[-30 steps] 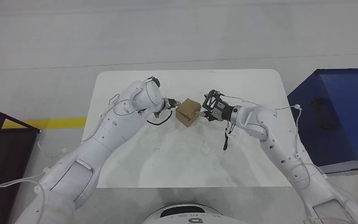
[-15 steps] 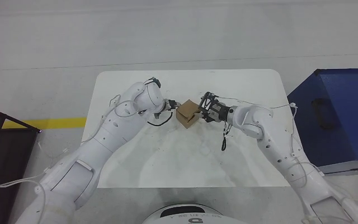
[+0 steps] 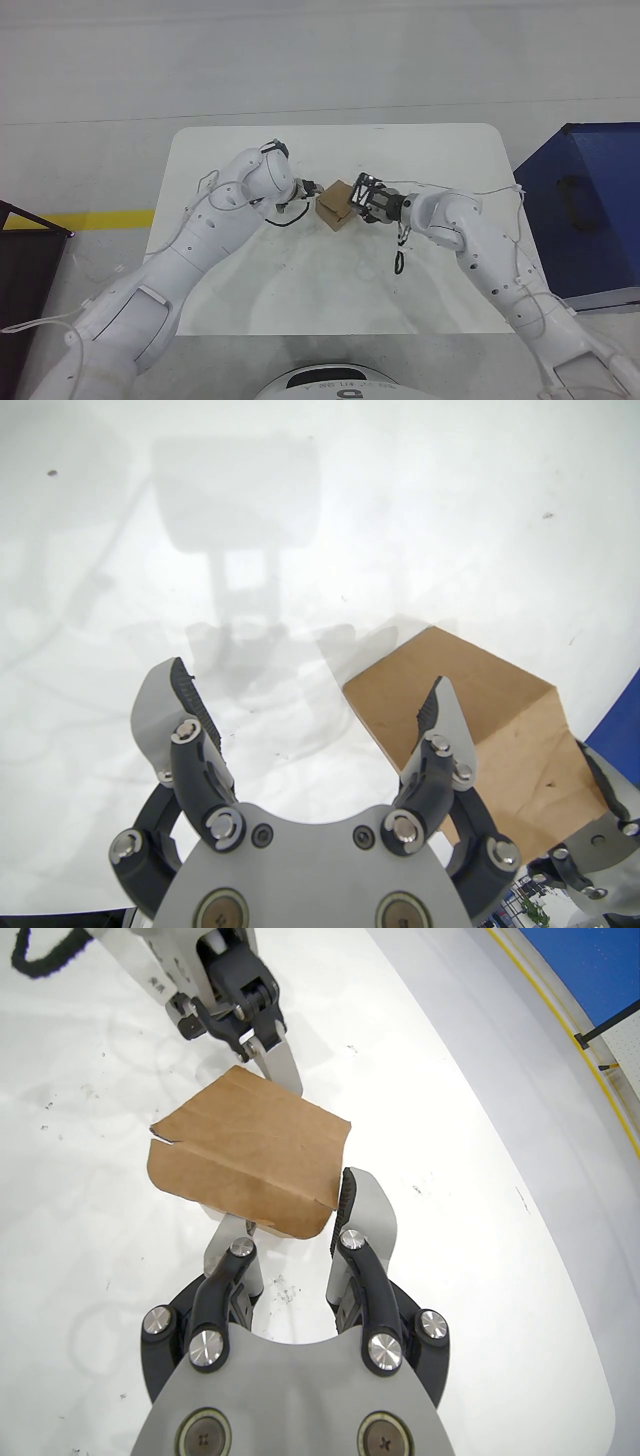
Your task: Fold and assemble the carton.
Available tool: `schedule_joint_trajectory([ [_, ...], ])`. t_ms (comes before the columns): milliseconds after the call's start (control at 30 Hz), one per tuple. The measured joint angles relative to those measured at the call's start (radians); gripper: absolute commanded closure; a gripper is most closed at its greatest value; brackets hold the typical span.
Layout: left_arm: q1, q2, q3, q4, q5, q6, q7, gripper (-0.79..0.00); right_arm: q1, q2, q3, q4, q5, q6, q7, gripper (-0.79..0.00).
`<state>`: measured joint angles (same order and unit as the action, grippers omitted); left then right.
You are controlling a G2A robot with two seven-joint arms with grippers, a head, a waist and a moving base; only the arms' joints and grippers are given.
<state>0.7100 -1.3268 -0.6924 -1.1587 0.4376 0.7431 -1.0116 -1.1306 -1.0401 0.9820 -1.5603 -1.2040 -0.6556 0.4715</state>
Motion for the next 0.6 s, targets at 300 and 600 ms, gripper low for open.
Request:
schedule_joint_trajectory([
  [300,0.005,0.005,-0.016,-0.025,0.018,0.004,-0.008,-0.785,-0.008,0.038,0.136,0.036,0.124,-0.306,-0.06,-0.785],
  [600,0.043,0.011,-0.026,-0.077,0.033,0.03,0.002,-0.785,-0.005,0.037,0.115,0.012,0.092,-0.304,-0.042,-0.785],
])
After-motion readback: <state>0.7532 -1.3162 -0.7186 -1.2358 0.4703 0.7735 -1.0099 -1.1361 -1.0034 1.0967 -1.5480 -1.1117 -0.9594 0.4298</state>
